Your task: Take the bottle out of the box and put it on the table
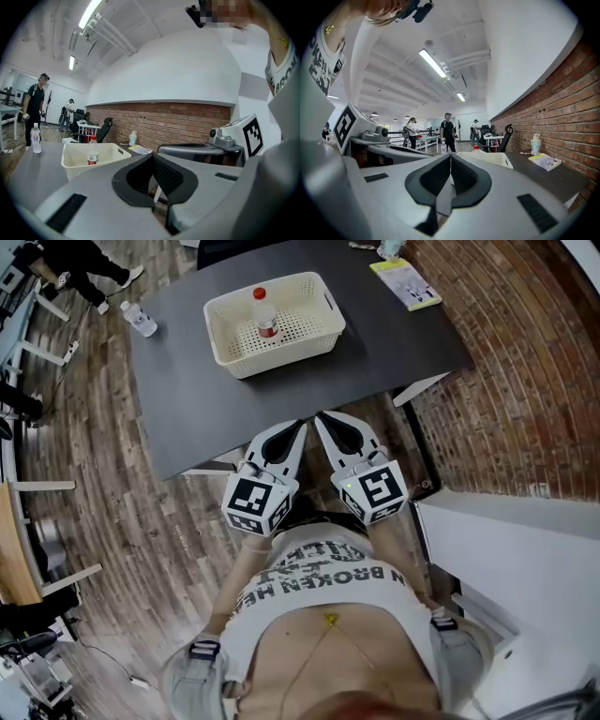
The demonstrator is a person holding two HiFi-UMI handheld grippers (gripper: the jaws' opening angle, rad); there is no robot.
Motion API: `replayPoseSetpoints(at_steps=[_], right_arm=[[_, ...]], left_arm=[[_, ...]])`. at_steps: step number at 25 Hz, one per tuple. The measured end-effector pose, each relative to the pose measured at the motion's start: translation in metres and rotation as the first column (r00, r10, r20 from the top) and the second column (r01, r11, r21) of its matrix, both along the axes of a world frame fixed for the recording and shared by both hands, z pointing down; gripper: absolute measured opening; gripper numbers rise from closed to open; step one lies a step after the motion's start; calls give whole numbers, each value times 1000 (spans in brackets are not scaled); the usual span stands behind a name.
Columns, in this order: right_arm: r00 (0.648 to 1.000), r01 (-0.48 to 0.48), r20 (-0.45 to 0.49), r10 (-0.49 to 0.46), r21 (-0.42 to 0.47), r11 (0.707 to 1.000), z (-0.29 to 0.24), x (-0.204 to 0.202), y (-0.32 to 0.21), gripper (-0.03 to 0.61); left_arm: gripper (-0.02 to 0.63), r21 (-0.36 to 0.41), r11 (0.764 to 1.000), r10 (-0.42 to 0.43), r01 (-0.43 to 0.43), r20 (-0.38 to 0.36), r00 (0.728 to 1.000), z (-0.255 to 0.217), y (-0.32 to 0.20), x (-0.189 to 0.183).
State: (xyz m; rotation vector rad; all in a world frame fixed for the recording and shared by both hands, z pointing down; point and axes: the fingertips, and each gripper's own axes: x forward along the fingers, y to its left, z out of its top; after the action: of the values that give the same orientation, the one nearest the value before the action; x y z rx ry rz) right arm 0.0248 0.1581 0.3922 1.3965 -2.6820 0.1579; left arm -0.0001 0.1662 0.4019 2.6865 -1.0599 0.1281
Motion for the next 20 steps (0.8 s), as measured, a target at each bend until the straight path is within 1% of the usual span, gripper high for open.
replayPoseSetpoints(at_steps=[6,14,20], right_arm=[[1000,-6,-4,6,-7,1000,5,-17,-16,9],[1000,4,1,-4,-7,1000,9,-49,-33,9],[1000,2,-4,-2,-25,1000,14,-59,-35,9]], left_arm=[[8,-2,1000,2,-2,-1,1000,3,-15,-18],[8,3,1000,-10,10,-1,1000,3,-27,-52],[8,-10,1000,-21,21,-13,1000,6,-32,-65]])
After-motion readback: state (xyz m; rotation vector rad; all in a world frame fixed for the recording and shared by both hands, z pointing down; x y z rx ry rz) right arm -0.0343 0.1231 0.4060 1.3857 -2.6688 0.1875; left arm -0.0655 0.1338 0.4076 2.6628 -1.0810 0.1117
